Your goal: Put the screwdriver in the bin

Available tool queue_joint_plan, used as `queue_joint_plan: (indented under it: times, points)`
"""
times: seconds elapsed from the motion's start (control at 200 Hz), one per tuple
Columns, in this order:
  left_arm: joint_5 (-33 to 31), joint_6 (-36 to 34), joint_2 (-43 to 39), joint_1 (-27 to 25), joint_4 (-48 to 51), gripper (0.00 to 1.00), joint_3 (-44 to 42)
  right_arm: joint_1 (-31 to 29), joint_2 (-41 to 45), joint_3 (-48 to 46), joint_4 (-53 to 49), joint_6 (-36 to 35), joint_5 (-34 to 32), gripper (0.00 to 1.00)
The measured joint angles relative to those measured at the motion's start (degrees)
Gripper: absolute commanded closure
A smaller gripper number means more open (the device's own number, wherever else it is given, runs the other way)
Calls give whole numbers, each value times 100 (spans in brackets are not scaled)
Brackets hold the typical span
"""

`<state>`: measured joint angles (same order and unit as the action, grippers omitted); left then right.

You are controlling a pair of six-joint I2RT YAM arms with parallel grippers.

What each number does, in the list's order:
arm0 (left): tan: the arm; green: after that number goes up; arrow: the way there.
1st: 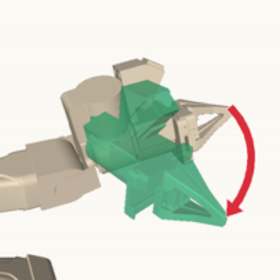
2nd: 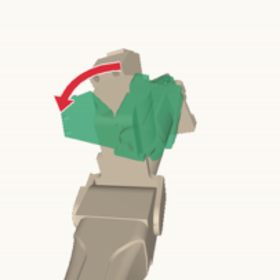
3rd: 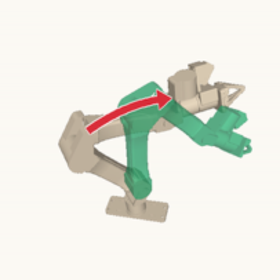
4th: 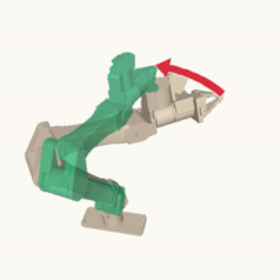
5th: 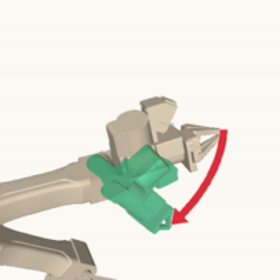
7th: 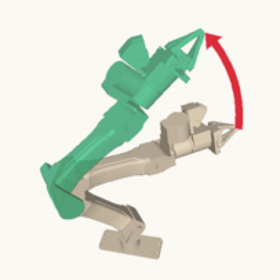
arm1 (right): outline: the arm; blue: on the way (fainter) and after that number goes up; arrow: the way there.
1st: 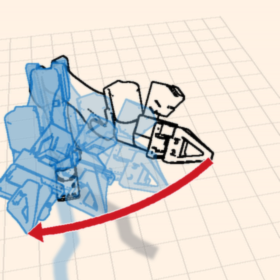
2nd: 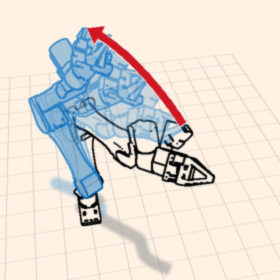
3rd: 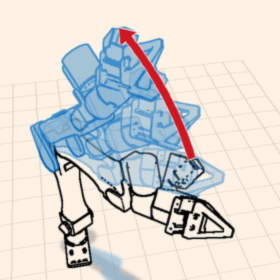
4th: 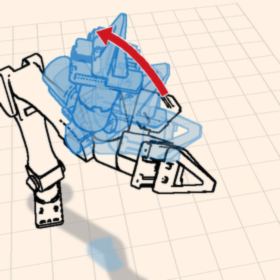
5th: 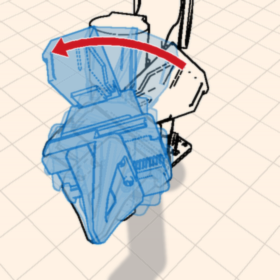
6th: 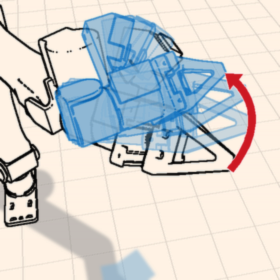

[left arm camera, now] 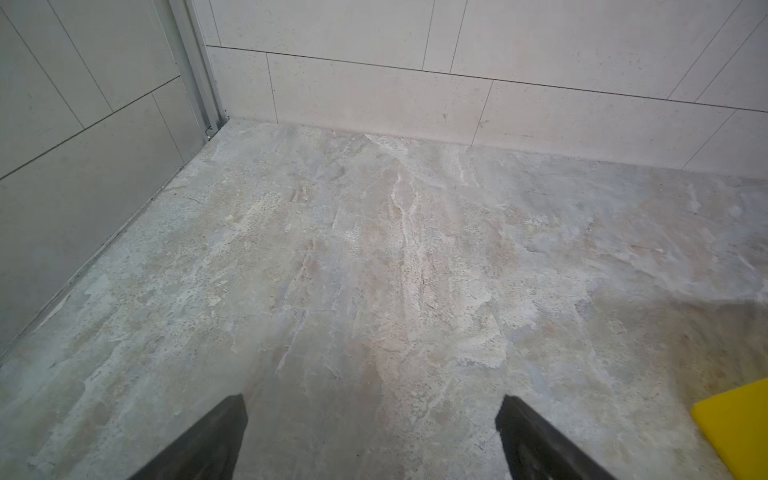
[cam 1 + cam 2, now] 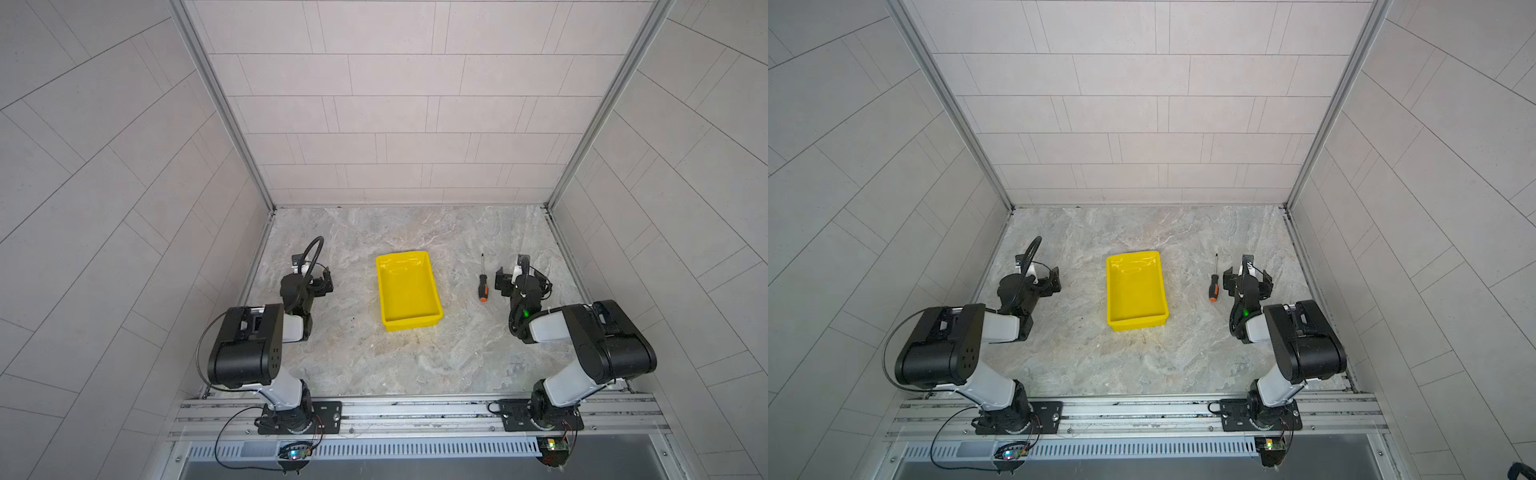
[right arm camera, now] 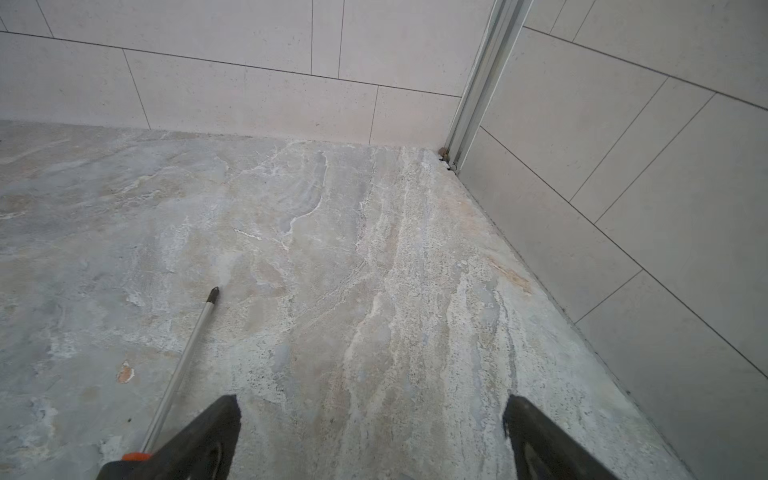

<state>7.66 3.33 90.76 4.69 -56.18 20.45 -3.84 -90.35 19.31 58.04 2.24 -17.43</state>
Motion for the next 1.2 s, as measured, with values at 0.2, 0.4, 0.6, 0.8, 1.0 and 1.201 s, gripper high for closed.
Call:
queue_joint_plan:
  times: [0.2, 0.4, 0.6, 0.8, 1.0, 1.201]
  points:
    - [52, -42, 2, 0, -52, 0, 0, 0, 0, 0, 0, -7, 59, 1]
    - [87, -44, 9, 0, -59, 0, -2, 0, 0, 0, 0, -9, 61, 1]
    - [208, -87, 20, 0, -55, 0, -2, 0, 0, 0, 2, -11, 61, 1]
    - [337, -149, 22, 0, -52, 0, -2, 0, 0, 0, 0, -11, 61, 1]
    - [372, -166, 22, 0, -76, 0, -9, 0, 0, 0, 2, -11, 63, 1]
    - [70, -72, -249, 0, -448, 0, -529, -31, 219, -245, 140, -26, -24, 1]
